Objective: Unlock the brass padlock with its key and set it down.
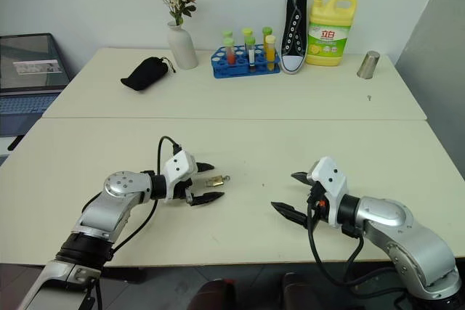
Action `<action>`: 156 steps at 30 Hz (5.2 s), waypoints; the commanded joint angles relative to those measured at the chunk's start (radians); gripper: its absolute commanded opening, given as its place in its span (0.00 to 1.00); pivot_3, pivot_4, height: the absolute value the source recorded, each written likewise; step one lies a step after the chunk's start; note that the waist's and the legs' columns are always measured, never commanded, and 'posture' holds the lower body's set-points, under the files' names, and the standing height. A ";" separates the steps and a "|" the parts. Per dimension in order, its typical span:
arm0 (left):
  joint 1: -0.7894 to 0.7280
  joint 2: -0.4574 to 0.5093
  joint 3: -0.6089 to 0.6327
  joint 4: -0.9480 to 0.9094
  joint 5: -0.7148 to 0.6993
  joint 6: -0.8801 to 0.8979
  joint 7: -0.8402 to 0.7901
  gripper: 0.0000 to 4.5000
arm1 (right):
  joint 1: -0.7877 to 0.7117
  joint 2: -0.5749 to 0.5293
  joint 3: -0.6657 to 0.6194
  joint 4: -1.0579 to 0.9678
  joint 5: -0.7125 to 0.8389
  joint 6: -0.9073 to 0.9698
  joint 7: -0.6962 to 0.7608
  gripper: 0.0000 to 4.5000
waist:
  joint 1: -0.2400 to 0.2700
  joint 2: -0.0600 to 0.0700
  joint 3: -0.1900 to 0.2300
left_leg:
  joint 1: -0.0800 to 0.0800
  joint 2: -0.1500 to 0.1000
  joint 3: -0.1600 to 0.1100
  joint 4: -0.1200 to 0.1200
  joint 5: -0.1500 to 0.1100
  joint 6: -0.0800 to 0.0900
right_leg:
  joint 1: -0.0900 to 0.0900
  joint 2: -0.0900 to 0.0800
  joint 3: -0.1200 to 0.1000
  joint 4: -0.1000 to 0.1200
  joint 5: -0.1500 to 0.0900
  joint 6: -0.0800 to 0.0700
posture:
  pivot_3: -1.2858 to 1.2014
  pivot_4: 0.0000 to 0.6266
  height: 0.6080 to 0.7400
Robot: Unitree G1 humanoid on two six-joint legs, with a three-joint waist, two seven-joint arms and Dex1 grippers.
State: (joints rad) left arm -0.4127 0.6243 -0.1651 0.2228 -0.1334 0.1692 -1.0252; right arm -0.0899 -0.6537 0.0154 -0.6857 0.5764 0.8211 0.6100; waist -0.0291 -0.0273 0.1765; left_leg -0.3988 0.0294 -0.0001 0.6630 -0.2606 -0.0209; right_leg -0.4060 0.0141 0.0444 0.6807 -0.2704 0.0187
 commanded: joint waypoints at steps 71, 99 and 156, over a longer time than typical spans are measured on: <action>-0.150 -0.042 -0.082 -0.019 0.440 -1.262 0.355 0.21 | -0.122 0.061 -0.089 0.089 0.391 0.075 0.009 1.00 | 0.002 -0.002 -0.005 | 0.000 0.000 0.000 0.000 0.000 0.000 | 0.001 0.000 0.000 -0.001 0.000 0.000 | 0.52 0.24 1.00; -0.200 -0.010 -0.145 0.070 0.483 -1.287 0.462 0.21 | -0.136 0.028 -0.137 0.082 0.423 0.051 0.023 0.27 | 0.002 -0.002 -0.005 | -0.001 0.000 0.000 0.000 0.000 0.000 | 0.001 -0.002 -0.001 -0.001 0.001 0.000 | 0.52 0.24 1.00; -0.217 -0.026 -0.169 0.079 0.560 -1.335 0.540 0.21 | -0.401 0.056 -0.134 0.482 1.119 0.444 -0.469 0.00 | 0.001 -0.002 -0.005 | -0.002 0.000 0.001 0.000 0.000 0.001 | 0.001 -0.003 0.000 0.000 0.004 -0.005 | 0.52 0.24 1.00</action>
State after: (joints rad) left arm -0.6174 0.6038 -0.3259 0.3218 0.4129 -1.1432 -0.4913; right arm -0.4561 -0.5901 -0.1158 -0.2056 1.5875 1.2794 0.1940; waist -0.0282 -0.0294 0.1716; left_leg -0.4005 0.0297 0.0011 0.6629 -0.2604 -0.0204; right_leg -0.4053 0.0115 0.0449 0.6802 -0.2669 0.0141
